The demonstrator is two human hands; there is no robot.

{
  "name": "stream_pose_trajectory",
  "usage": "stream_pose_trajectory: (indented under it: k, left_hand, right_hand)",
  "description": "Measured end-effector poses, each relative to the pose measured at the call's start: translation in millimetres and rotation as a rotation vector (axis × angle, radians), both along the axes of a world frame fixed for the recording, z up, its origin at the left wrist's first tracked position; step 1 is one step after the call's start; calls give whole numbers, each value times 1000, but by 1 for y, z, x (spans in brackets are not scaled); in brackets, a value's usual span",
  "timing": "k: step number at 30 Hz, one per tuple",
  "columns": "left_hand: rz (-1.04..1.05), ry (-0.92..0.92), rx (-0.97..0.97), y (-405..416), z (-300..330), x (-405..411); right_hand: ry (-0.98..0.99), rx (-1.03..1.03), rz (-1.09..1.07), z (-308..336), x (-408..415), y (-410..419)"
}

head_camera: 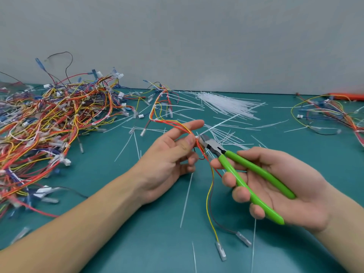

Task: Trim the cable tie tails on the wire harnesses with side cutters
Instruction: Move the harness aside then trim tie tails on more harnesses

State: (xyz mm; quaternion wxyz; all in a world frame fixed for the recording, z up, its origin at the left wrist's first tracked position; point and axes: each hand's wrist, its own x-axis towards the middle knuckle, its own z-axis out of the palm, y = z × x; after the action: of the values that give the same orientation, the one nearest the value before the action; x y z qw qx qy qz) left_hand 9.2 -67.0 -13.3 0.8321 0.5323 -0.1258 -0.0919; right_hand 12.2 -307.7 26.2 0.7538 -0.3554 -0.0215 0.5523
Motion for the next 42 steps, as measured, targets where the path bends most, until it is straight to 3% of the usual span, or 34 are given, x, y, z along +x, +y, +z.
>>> stream_pose_trajectory:
  k: [23, 30, 38, 42]
  left_hand:
    - [1, -6, 14, 0, 1, -2]
    - [-11, -10, 28, 0, 0, -2]
    - [-16, 31, 60, 0, 4, -5]
    - [-40, 70, 89, 0, 8, -7]
  right_hand:
    - [22, 52, -43, -3, -5, 6]
    - [-3, -13, -78, 3, -10, 8]
    - [-41, 85, -273, 8, -2, 0]
    - [-200, -16, -381, 7, -1, 1]
